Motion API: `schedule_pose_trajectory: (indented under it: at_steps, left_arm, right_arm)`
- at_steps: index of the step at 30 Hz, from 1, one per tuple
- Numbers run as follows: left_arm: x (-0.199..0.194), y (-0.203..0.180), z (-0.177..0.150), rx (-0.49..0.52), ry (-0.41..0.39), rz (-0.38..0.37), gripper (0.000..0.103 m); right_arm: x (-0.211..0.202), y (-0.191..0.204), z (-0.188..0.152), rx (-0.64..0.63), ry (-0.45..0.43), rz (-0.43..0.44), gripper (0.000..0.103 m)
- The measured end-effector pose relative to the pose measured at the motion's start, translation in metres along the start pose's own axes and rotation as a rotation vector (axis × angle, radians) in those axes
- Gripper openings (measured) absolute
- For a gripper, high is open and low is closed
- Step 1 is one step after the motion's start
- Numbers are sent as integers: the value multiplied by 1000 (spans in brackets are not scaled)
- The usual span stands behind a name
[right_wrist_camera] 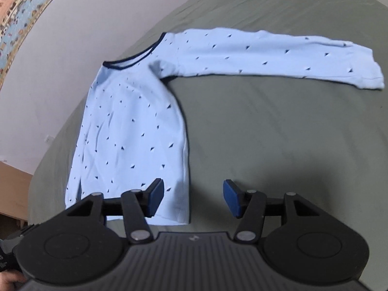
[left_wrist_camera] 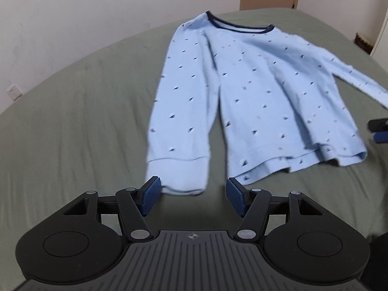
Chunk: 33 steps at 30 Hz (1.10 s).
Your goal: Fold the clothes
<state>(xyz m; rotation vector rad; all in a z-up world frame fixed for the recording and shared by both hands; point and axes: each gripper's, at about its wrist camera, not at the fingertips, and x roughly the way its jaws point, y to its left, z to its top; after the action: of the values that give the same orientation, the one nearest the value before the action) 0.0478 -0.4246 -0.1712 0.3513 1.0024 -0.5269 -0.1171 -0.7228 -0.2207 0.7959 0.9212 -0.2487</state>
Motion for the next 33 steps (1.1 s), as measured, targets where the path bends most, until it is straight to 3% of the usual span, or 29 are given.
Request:
schedule_pose_trajectory:
  at_steps: [4, 10, 15, 18, 19, 20, 21, 22, 33]
  left_arm:
    - [6, -14, 0, 51, 5, -33, 59]
    - [23, -23, -1, 108, 16, -13, 58]
    - [30, -18, 0, 96, -2, -16, 58]
    - [32, -18, 2, 91, -4, -19, 49]
    - [32, -19, 4, 90, -10, -15, 40]
    - [32, -20, 6, 100, -14, -2, 24]
    - [32, -22, 8, 110, -17, 11, 15]
    - [30, -21, 11, 114, -17, 13, 11]
    - [-32, -2, 20, 149, -66, 5, 10]
  right_arm:
    - [2, 2, 3, -17, 0, -3, 58]
    - [9, 11, 3, -21, 31, 21, 58]
    - [22, 12, 0, -2, 47, 16, 56]
    - [31, 14, -4, 11, 71, 35, 41]
    - [33, 15, -5, 8, 79, 38, 34]
    - [37, 18, -6, -5, 87, 22, 29]
    - [40, 21, -7, -15, 95, 7, 16]
    - [40, 22, -7, -16, 95, 1, 9]
    - [-22, 15, 15, -65, 71, -66, 6]
